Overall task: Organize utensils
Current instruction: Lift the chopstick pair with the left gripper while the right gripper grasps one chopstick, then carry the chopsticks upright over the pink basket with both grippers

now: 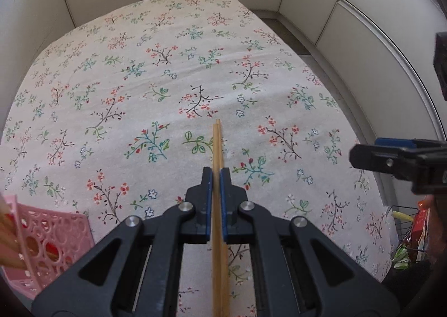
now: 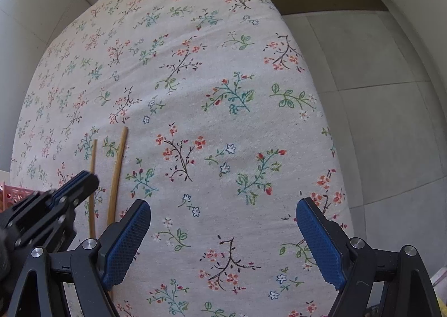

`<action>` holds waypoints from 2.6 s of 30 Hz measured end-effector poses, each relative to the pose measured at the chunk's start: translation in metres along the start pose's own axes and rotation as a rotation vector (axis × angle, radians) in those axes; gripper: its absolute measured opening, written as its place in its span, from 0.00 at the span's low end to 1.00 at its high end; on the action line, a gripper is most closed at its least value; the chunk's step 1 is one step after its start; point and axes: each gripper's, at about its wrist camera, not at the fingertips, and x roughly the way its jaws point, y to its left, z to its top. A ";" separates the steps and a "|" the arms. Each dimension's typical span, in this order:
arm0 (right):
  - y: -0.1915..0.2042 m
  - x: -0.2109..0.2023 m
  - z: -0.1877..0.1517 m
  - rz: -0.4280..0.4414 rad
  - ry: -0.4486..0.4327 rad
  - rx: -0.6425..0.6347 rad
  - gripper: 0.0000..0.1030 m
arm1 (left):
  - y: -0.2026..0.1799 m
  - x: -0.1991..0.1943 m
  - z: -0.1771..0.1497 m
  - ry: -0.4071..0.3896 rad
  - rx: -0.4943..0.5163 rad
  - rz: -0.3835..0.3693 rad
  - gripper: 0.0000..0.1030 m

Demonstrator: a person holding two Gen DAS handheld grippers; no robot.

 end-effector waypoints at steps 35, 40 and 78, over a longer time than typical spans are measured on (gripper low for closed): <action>0.126 0.091 0.023 -0.074 -0.005 -0.151 0.43 | 0.053 -0.173 -0.062 -0.351 -0.029 -0.055 0.06; 0.143 0.095 0.014 -0.172 -0.034 -0.266 0.25 | 0.053 -0.173 -0.062 -0.347 -0.036 -0.058 0.06; 0.088 -0.112 -0.076 0.085 -0.415 -0.277 0.04 | 0.027 -0.184 -0.067 -0.385 -0.005 0.002 0.06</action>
